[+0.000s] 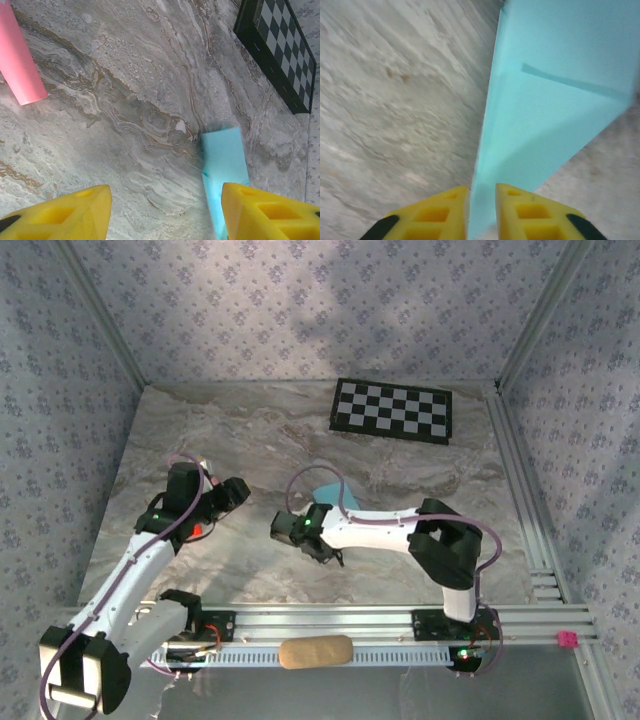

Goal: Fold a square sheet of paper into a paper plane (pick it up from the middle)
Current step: Turn over the paper at the center of the table, then rotate the paper at the center of the table.

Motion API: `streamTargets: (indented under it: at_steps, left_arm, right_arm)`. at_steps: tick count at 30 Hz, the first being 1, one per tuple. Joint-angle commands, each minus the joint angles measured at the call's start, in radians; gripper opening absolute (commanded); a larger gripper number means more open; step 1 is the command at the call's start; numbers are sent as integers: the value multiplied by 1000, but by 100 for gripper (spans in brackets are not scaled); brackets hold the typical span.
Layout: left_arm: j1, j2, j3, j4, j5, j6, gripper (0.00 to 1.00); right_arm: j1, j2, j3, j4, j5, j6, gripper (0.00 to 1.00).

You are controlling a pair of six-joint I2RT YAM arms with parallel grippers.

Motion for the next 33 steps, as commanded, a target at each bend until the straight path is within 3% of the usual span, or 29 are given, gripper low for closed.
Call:
streamTargets:
  at_steps: [1,7,9,13,17,24,29,33]
  left_arm:
    - [4,31,13,10,37,9,61]
    - [4,129,58,20,121,38,61]
    - [4,164,65,39,171,40,59]
    - [-25,222,64,74,226,26,50]
    - [-77,246,42,136,221,-11,47]
    - [-151,333,52,233,240,-56,42]
    - [-181,409,65,338,273,-80,39]
    - [-204,487,108,398,287,-101,34]
  right_arm:
    - [-53,-54,-26,143,-182,10,33]
    - [-180,-186,-182,374,-377,7,35]
    - [-248,-226,-251,454,-450,8,30]
    - [-392,-256,-371,634,-667,45,10]
    - [-452,-247,-421,704,-728,66,8]
    - [-464,-187,-461,774,-740,138,8]
    - [-462,-146,-463,696,-620,316,8]
    - [-404,-147,-473,726,-555,455,9]
